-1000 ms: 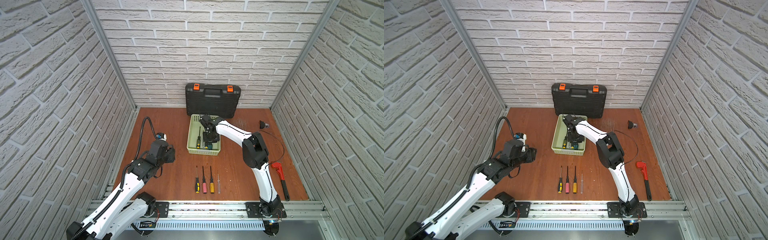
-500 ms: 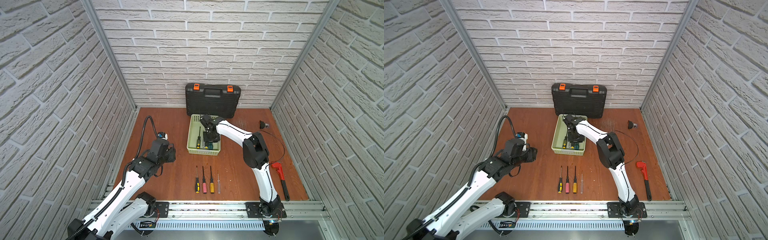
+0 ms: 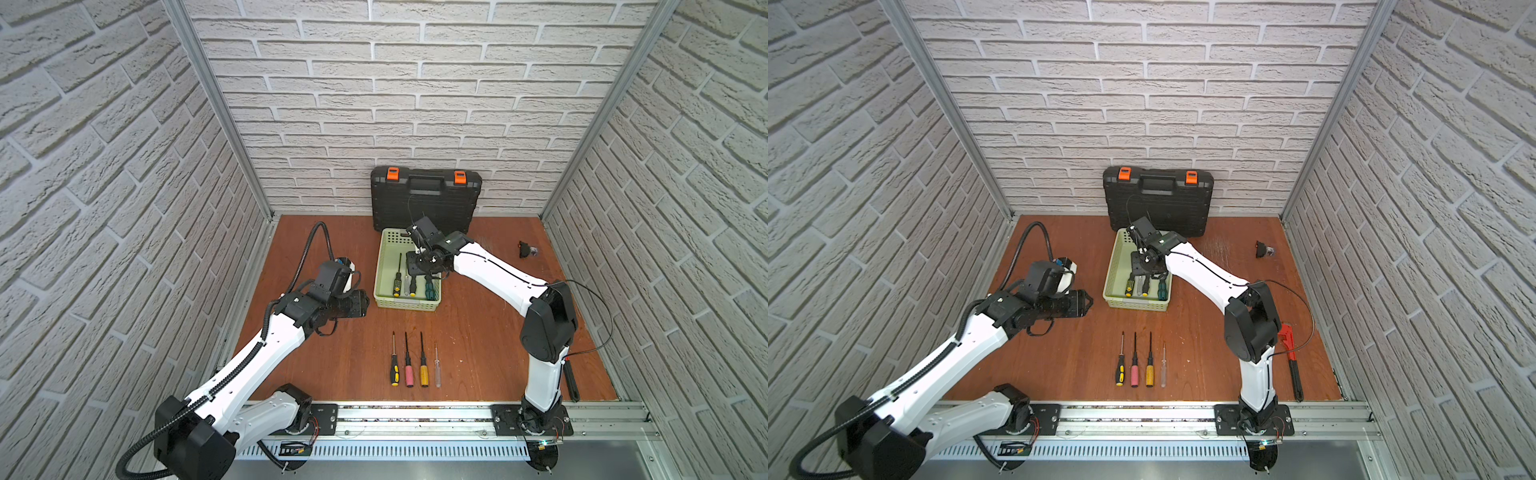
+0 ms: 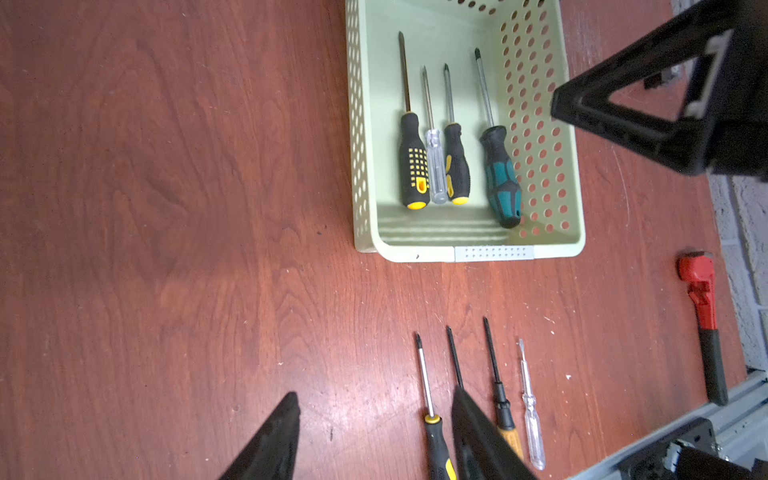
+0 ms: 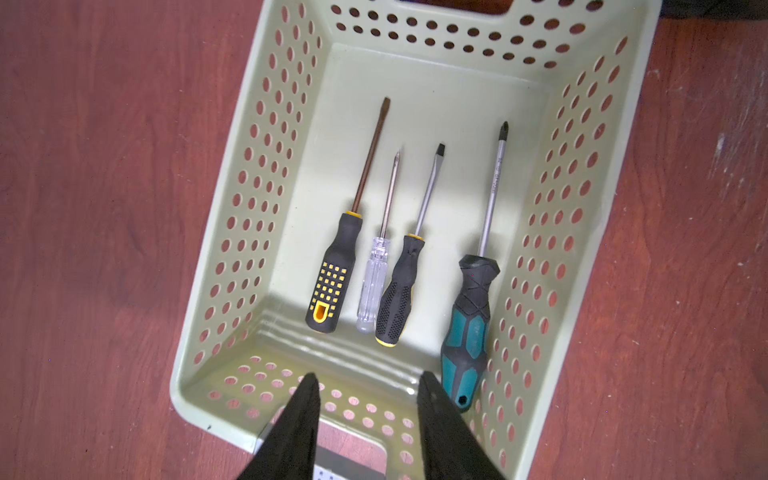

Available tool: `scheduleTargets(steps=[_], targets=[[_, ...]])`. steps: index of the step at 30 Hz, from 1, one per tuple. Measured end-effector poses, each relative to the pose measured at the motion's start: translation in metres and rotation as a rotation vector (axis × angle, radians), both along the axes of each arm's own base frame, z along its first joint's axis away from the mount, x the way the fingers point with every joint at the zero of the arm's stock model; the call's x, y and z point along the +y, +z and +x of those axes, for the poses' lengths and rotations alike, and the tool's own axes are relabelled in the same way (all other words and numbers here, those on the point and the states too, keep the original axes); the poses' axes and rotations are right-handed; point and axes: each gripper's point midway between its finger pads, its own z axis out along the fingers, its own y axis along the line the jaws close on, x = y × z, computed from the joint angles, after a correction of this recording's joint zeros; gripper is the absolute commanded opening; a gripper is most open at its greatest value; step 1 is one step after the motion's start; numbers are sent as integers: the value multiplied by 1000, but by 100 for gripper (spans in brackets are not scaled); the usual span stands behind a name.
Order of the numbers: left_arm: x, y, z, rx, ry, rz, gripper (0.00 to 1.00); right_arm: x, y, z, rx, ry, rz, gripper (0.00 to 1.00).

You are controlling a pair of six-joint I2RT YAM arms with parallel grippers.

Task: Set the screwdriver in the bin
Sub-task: 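Withdraw the right gripper from the basket while the left gripper moves toward the screwdrivers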

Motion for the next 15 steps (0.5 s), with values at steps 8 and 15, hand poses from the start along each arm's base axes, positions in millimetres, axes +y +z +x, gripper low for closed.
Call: scheduleTargets(steps=[8, 15], targets=[[-29, -22, -21, 121, -87, 39, 57, 0, 10, -33, -57, 93, 20, 40], [-56, -49, -53, 208, -179, 130, 54, 8, 19, -58, -119, 149, 91, 40]])
